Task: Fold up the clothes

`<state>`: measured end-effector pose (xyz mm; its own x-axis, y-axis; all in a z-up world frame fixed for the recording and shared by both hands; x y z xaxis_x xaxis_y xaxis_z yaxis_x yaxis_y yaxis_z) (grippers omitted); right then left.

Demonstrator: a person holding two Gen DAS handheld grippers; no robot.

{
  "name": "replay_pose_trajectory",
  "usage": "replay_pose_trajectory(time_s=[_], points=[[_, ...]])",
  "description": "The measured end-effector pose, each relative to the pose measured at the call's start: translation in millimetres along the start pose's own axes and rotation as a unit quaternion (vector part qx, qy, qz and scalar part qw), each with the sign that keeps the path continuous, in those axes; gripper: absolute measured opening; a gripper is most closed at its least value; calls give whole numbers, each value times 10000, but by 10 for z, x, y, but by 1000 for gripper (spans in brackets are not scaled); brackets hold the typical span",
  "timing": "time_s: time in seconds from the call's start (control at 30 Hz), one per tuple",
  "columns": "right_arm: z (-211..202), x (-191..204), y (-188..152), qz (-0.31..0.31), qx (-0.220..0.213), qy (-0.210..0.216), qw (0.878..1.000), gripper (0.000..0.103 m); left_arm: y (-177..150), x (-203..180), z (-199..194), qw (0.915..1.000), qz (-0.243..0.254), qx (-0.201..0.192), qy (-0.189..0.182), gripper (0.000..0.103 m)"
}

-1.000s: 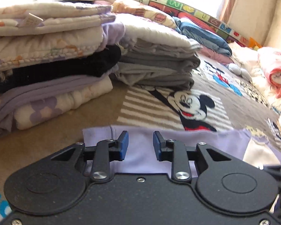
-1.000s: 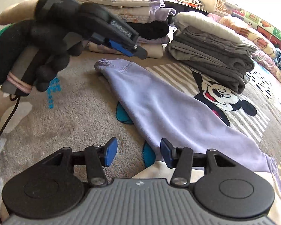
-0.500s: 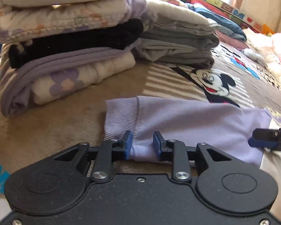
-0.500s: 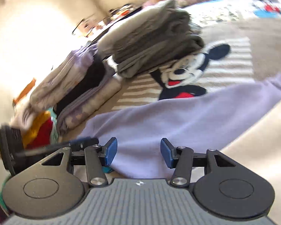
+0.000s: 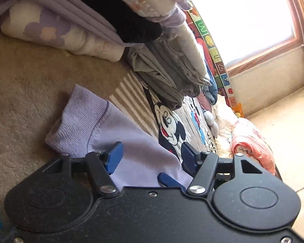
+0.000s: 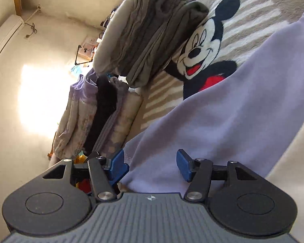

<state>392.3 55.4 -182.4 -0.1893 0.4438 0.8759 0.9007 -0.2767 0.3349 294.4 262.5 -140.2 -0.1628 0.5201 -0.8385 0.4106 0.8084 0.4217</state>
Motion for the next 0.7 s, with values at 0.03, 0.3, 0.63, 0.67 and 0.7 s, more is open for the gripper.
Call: replay_pose_trajectory(time_s=[0.03,0.3,0.63,0.67,0.7], points=[[72,6,32,85,-5,13,10000,58,58,19,30,9999,-99,-55,-38,62],[540,15,326,444,-180,-4,9989,58,302,143,141,9978,-397,-525,22,62],[271,57,360,778,-594,441,9942,61,-36,-312,350,9983,-91,440,-367,86],[245,26,339,897,-639,471,9928,61,-70,-269,413,9989,-21,466,-77,86],[218,-5,317,1015,-684,502,9912,61,-61,-201,443,9987,156,355,338,78]])
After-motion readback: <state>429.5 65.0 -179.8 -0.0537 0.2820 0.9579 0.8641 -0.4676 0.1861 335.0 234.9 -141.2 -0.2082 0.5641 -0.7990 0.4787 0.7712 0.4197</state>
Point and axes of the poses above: each gripper's, at about its wrist camera, not at the fingertips, and z roughly the way its jaws point, x to its left, y to its top, the point moved 6 cm from there along z, roughly the way its jaws point, and after that the axes turned 8 degrees about -x, right-handed, at the moved point
